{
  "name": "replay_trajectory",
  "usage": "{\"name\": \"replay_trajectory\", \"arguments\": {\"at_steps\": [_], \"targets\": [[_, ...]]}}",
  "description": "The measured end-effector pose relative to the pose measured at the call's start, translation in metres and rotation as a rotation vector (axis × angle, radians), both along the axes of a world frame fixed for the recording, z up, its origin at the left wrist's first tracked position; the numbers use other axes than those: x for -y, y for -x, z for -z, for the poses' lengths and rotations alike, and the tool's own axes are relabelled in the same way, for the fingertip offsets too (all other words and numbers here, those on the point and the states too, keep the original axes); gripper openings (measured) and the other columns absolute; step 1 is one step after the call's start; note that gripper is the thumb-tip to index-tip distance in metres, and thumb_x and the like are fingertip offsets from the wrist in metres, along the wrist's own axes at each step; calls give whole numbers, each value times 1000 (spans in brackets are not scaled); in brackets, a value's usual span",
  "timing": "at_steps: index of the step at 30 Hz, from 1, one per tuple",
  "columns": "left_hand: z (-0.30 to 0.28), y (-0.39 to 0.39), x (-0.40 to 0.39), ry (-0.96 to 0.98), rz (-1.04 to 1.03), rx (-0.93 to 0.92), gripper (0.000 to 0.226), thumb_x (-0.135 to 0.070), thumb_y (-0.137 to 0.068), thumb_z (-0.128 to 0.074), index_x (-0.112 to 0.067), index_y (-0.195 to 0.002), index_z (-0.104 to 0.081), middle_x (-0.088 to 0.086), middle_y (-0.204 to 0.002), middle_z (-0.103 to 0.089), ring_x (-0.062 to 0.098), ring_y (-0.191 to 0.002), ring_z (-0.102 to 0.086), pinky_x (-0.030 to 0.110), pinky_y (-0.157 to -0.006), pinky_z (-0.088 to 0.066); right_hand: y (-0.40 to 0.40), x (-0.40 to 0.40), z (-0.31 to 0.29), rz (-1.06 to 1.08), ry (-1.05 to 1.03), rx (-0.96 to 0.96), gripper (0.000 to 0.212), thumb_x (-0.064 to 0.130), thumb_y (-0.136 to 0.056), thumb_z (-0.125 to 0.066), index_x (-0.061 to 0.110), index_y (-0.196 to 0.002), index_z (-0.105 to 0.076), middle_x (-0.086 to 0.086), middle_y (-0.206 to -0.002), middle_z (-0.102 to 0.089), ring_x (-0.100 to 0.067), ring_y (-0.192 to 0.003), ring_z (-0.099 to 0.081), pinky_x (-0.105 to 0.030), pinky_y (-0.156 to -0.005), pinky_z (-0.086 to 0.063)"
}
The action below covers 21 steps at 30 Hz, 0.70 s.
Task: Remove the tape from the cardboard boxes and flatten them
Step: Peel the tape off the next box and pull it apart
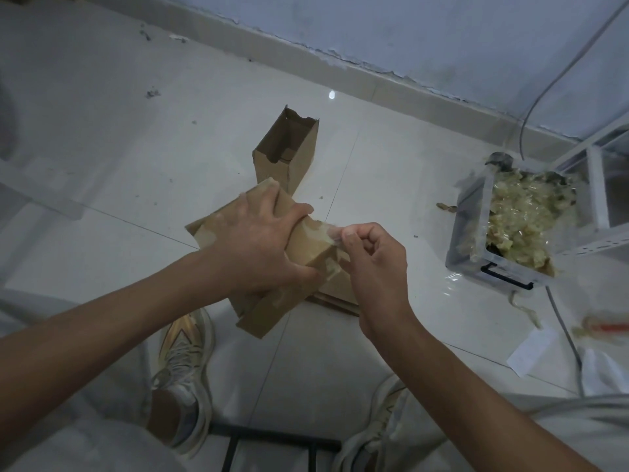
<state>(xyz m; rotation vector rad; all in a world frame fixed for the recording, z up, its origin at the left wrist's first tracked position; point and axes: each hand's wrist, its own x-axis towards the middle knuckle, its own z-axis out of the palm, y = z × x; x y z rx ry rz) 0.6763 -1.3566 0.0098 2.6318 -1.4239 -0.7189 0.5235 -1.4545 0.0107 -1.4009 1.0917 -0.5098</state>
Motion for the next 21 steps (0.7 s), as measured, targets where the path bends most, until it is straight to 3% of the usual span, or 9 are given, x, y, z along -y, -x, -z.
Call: {"name": "replay_trajectory", "arguments": {"at_steps": [5, 8, 10, 14, 19, 21], "targets": [[5, 5, -1, 33, 30, -12, 93, -84, -75, -48, -41, -153, -19, 1, -163, -16, 35, -149, -24, 64, -114, -31, -2, 4, 1, -44, 52, -70, 18, 24, -105, -61, 19, -92, -72, 9, -90, -77, -13, -95, -75, -47, -86, -65], [9, 11, -2, 118, 45, 14, 85, -79, -83, -48, -38, -153, -22, 2, -165, -18, 31, -148, -27, 60, -115, -29, -2, 4, 0, -72, 106, -83, 18, 26, -106, -59, 21, -93, -70, 11, -90, -77, -12, -94, -75, -40, -79, -65], [10, 12, -2, 156, 41, 25, 89, -86, -80, -47, -38, -152, -26, 1, -161, -24, 29, -146, -30, 59, -115, -32, -1, 3, -3, -55, 32, -28, 18, 21, -107, -58, 13, -97, -70, 8, -89, -78, -11, -90, -76, -31, -72, -64], [10, 16, 0, 150, 60, 99, 104, -96, -65, -51, -38, -149, -28, 3, -159, -28, 30, -142, -36, 58, -111, -39, 5, 3, -8, -52, -46, 46, 18, 18, -108, -55, 5, -103, -67, 2, -90, -80, -10, -92, -77, -27, -75, -63], [8, 13, 1, 149, 112, 81, 104, -82, -68, -73, -41, -152, -29, 3, -165, -21, 31, -146, -33, 57, -107, -42, 10, 6, -11, -35, -176, 110, 24, 19, -109, -53, -2, -113, -64, -4, -96, -80, -15, -96, -77, -26, -78, -62], [9, 14, 0, 193, 127, 41, 97, -81, -70, -72, -42, -149, -32, -1, -161, -26, 26, -139, -41, 51, -97, -48, 11, 9, -12, -18, -238, 136, 25, 19, -109, -53, -3, -115, -64, -8, -99, -80, -17, -96, -77, -27, -79, -62]]}}
